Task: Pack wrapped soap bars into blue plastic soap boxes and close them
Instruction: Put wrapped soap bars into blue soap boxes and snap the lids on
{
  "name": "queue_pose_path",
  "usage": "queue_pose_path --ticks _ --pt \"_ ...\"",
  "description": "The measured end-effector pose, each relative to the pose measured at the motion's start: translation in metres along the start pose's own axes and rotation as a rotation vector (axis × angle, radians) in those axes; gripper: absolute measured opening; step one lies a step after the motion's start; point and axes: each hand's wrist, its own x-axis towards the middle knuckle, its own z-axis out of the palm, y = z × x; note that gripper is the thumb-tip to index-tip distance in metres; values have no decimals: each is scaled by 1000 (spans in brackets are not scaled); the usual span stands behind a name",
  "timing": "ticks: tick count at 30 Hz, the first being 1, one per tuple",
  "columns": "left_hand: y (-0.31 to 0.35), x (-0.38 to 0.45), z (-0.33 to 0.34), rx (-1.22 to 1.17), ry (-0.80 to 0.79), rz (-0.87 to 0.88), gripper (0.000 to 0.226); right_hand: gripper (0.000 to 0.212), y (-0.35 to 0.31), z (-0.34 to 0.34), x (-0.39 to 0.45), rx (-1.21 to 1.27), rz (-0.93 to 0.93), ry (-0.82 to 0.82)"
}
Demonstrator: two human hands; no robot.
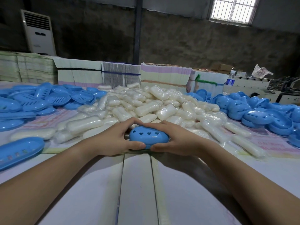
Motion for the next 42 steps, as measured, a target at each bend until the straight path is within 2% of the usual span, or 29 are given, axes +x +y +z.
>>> queue_pose_path --ticks 4,9,14,22,26,31,36,42 --pt "1 -2 -1 -4 -14 8 49 61 0 -1 -1 43 -19 11" --pt "1 -4 -1 22 15 2 55 41 1 0 -2 121 -32 -25" --pt "0 -5 -3 25 -5 -7 66 38 0 1 -4 163 -63 5" --pt "2 -6 -3 47 -5 -19 67 36 -10 -1 -3 213 -51 -27" --pt "4 -7 -3 52 -3 -13 65 44 -11 -3 -3 160 -49 -51" --pt "5 -8 -1 38 15 23 63 42 -8 -7 -5 59 1 -77" --pt "6 -8 -1 61 25 16 53 75 -2 -7 -8 -112 6 -76" --pt "9 -5 3 121 45 30 42 80 1 -9 -9 -232 -8 89"
